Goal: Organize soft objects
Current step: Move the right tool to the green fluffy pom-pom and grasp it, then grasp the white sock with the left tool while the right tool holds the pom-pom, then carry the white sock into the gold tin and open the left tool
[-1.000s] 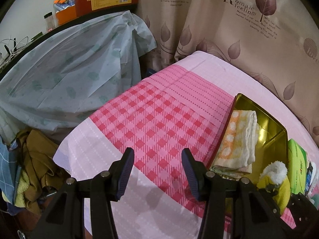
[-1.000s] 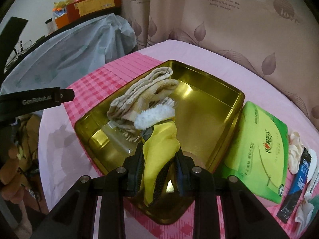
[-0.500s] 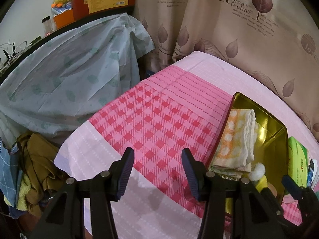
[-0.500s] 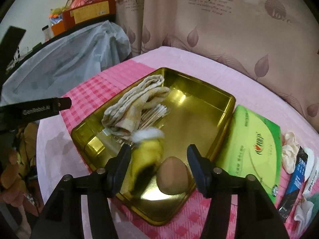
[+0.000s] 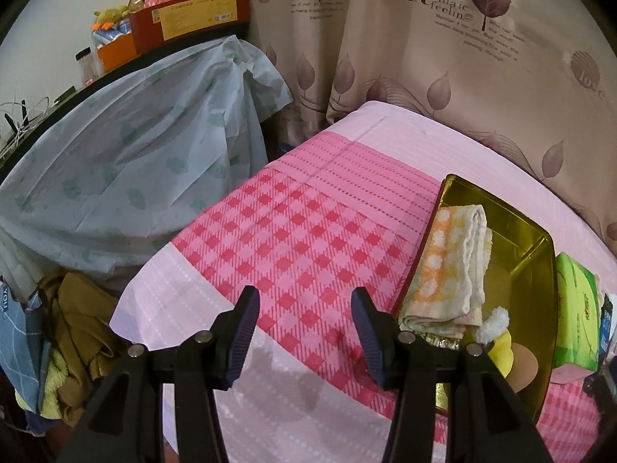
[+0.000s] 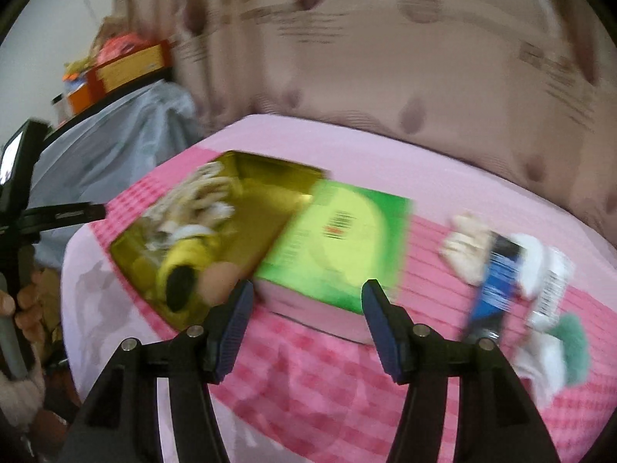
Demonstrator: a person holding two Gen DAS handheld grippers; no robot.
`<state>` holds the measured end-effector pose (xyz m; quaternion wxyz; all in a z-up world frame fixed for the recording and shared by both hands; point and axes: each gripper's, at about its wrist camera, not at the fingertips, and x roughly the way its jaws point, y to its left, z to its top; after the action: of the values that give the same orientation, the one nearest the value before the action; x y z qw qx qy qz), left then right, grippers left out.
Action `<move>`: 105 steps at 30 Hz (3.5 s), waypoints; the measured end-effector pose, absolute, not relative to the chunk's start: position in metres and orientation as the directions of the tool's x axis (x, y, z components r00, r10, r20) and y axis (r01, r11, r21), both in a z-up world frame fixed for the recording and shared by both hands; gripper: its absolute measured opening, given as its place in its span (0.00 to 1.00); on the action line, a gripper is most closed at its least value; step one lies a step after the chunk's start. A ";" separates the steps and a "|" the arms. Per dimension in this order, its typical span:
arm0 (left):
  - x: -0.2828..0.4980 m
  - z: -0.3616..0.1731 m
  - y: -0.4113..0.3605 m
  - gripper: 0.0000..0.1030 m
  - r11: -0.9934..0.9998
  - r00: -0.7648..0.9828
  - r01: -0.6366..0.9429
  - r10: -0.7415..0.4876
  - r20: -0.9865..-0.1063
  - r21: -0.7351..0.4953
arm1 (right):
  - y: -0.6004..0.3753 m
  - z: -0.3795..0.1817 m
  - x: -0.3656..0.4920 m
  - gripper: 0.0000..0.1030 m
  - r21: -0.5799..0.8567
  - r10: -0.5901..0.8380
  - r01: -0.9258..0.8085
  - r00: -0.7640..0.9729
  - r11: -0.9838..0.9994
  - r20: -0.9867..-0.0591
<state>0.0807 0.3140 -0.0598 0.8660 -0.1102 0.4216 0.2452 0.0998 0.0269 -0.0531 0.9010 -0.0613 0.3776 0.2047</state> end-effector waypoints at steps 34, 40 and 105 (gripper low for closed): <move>0.081 -0.035 0.197 0.49 0.977 0.689 -0.200 0.195 -0.698 0.076 | -0.245 -0.118 0.138 0.26 0.044 -0.012 0.069 0.655 0.997 -0.755; 0.094 -0.041 0.095 0.49 0.996 0.688 0.075 -0.016 -0.725 0.049 | -0.243 -0.121 0.139 0.17 0.072 0.042 0.018 0.659 0.997 -0.751; 0.137 -0.054 -0.121 0.10 0.900 0.515 0.430 -0.305 -0.801 -0.066 | -0.277 -0.126 0.142 0.14 0.038 -0.040 0.107 0.650 0.994 -0.759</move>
<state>0.1367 -0.1210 -0.0541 0.8674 0.0705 0.4446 -0.2119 0.1424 -0.2770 -0.1255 0.9073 0.0398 0.4166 -0.0405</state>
